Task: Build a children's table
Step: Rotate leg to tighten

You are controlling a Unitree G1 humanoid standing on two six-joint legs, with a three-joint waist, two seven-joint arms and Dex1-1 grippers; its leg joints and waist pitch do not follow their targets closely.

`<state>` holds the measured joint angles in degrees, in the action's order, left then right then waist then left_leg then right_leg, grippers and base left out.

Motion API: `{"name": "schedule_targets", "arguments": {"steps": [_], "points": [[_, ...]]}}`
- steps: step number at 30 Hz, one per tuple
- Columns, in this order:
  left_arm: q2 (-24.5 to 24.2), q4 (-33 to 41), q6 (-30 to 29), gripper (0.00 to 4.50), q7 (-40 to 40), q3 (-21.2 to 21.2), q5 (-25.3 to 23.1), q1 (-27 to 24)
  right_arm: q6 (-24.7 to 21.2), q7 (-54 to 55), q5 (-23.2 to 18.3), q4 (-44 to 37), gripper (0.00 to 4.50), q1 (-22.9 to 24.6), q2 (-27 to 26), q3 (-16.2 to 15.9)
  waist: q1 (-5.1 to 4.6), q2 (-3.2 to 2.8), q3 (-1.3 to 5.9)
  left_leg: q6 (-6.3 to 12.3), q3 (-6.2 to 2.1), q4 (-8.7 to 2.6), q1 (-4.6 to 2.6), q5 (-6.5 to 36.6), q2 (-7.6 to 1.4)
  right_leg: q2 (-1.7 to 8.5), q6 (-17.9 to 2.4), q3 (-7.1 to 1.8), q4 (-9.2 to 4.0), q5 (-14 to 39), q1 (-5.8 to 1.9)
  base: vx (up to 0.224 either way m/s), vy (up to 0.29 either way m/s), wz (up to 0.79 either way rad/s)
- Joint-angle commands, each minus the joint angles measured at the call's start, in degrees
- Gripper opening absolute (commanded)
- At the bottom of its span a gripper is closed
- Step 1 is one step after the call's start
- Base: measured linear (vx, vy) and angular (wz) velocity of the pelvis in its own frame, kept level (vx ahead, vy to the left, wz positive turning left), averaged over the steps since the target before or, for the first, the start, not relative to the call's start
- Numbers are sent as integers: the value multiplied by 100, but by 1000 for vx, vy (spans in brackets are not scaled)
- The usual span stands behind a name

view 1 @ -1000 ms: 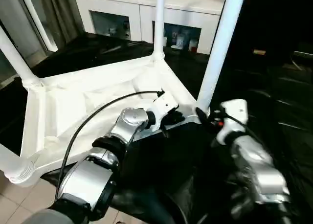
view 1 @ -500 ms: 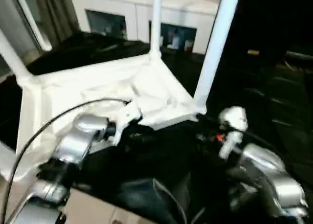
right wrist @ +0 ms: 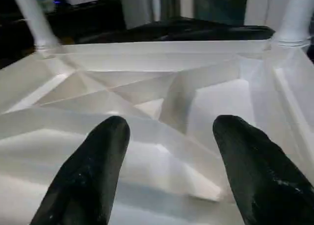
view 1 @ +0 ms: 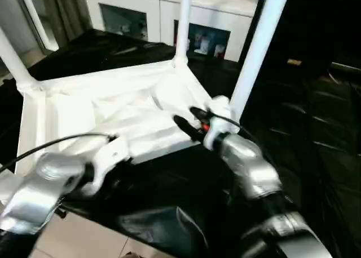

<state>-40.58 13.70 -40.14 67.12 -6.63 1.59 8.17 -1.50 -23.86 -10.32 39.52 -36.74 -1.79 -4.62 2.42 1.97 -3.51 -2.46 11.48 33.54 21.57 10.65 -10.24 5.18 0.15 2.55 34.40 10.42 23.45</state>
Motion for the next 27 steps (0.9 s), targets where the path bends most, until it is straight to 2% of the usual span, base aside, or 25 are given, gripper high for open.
{"name": "schedule_targets", "arguments": {"steps": [1,4,5,6,8,11,12,13,16,17,20,23,27], "points": [[-135,293,-212,328,-31,53,-3,-93,294,488,127,526,307,-243,-27,260,-10,-110,365,-47,-97,-436,-161,857,-279,269,-1509,-224,-238,564,-218,0,0,0],[-308,436,-343,343,-107,26,-36,-222,525,1254,138,1181,307,-660,-58,513,-23,-114,332,-291,-99,-453,-190,1397,-270,243,-1298,-239,-273,1093,-165,0,0,0],[-368,471,-378,349,-153,9,-50,-266,612,1540,140,1432,307,-816,-40,589,-39,-96,329,-376,-115,-457,-175,1578,-254,236,-1209,-240,-273,1289,-172,0,0,0],[-415,478,-376,349,-179,-9,-71,-302,666,1779,114,1619,307,-937,-15,675,-32,-97,333,-405,-114,-456,-184,1648,-254,240,-1163,-243,-282,1353,-166,0,0,0],[-454,511,-435,380,-265,-19,-81,-349,734,2291,34,2025,307,-1189,77,900,-50,-90,336,-451,-124,-446,-188,1818,-240,243,-1050,-250,-297,1536,-147,0,0,0],[-461,567,-532,391,-381,-29,-110,-367,828,2746,-52,2448,307,-1421,194,1154,-25,-88,350,-430,-113,-428,-195,1802,-234,223,-1029,-251,-293,1394,-132,0,0,0],[-469,567,-542,403,-438,-44,-146,-385,871,2989,-76,2625,307,-1510,273,1257,-19,-42,365,-394,-110,-417,-173,1665,-235,223,-1035,-249,-257,1254,-151,0,0,0],[-497,576,-543,424,-482,-68,-162,-407,906,3111,-103,2747,307,-1569,309,1356,-8,-53,369,-378,-106,-415,-169,1584,-229,219,-1030,-246,-255,1173,-158,0,0,0],[-551,629,-595,433,-600,-101,-145,-481,992,3392,-192,3016,307,-1706,407,1602,21,-57,397,-322,-87,-393,-168,1316,-221,188,-1074,-231,-199,701,-167,0,0,0],[-555,636,-593,442,-633,-102,-139,-502,1029,3528,-209,3084,307,-1743,467,1669,29,4,399,-282,-70,-382,-165,1253,-215,180,-1101,-227,-199,612,-170,0,0,0],[-561,657,-580,447,-714,-125,-138,-527,1080,3792,-262,3230,307,-1813,597,1834,81,-16,385,-279,-65,-383,-179,1336,-219,187,-1064,-228,-212,792,-153,0,0,0],[-561,672,-552,447,-796,-180,-192,-539,1131,4005,-302,3337,307,-1838,755,1970,97,14,382,-319,-73,-384,-174,1473,-214,189,-991,-224,-226,1014,-152,0,0,0],[-517,548,-380,447,-954,-221,-285,-520,1212,4120,-267,3383,307,-1829,946,2025,82,11,380,-346,-89,-383,-141,1565,-206,192,-913,-222,-235,1168,-165,0,0,0]]}}
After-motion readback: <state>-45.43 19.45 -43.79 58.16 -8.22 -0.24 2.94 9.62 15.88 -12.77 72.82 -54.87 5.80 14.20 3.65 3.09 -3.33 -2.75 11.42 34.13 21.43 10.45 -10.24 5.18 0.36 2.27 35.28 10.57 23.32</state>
